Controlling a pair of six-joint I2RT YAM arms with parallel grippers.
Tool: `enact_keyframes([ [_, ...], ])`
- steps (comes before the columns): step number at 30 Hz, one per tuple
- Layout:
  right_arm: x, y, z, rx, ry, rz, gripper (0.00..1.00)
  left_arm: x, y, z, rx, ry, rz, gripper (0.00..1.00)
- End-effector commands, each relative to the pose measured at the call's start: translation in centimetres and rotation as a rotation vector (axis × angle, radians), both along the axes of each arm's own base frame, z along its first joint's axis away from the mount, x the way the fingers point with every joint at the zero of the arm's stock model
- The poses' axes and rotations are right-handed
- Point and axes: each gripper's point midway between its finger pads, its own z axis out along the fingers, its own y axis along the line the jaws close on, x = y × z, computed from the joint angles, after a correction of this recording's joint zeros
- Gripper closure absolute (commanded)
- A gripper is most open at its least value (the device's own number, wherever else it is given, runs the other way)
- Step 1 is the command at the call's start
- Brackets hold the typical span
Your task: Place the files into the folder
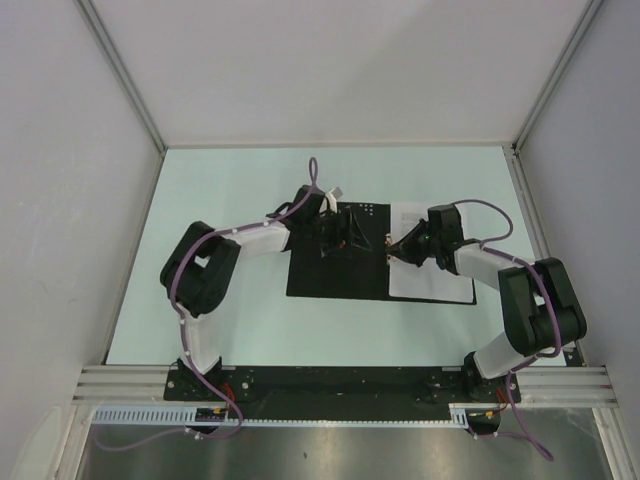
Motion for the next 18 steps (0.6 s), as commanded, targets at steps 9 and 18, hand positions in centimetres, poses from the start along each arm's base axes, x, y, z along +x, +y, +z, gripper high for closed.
enact_keyframes([
  [9,-4.5,-3.8,-7.1,-0.122,0.113,0.104,1.00,1.0,-0.6,-4.4,0.023,0.072,0.149,0.27],
  [18,-6.2,-4.8,-9.2,-0.189,0.151,0.074,1.00,1.6,4.2,-7.3,0.137,0.092,0.224,0.24],
])
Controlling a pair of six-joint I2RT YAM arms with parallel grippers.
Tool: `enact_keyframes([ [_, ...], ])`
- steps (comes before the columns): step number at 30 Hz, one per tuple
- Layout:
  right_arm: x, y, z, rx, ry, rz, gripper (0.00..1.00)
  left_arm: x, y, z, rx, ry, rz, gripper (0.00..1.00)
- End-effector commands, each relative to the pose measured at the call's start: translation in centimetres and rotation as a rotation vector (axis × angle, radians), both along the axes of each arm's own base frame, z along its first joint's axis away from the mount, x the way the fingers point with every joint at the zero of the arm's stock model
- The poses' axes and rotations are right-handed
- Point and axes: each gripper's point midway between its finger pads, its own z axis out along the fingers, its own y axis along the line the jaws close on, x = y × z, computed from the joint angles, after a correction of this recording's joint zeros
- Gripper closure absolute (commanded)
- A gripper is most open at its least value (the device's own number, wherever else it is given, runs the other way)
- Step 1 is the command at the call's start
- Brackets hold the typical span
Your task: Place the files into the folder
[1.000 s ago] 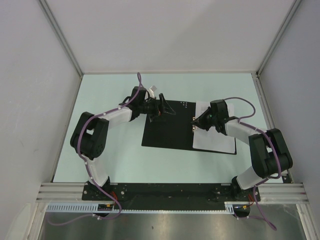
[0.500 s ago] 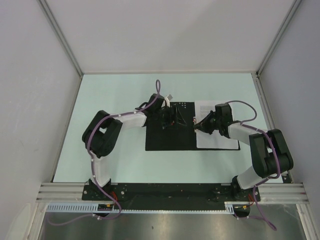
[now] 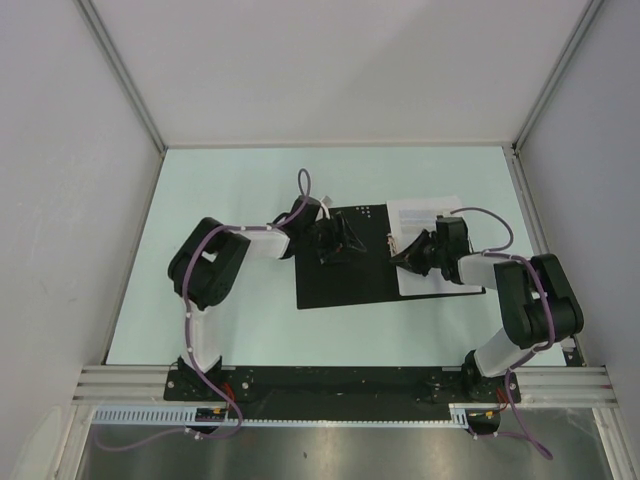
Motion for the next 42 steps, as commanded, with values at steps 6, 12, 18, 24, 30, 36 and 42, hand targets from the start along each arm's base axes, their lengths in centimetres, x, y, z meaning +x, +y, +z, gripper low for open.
enact_keyframes([
  [6,-4.7,1.4,-4.9,0.061,0.152,-0.021,1.00,1.8,4.5,0.6,0.190,-0.096,0.035,0.18],
  [12,-4.7,6.6,-3.2,0.199,0.123,0.025,1.00,0.4,3.0,6.5,0.137,-0.221,-0.030,0.18],
  [18,-4.8,7.3,-2.8,0.159,0.101,0.001,1.00,-0.4,2.8,6.0,0.116,-0.211,-0.043,0.17],
  [24,-5.9,5.4,-4.6,0.024,0.117,0.028,1.00,-1.6,2.4,0.9,0.095,-0.084,-0.011,0.16],
  [30,-7.1,2.0,-6.4,-0.157,0.146,0.018,1.00,-2.1,4.8,-2.3,0.171,-0.020,0.068,0.14],
  [36,-7.6,-0.3,-7.7,-0.291,0.168,-0.028,1.00,-2.1,6.9,-3.6,0.231,0.006,0.129,0.13],
  [42,-8.6,-0.5,-9.7,-0.311,0.198,-0.018,1.00,-2.0,7.5,-3.7,0.247,-0.003,0.133,0.13],
])
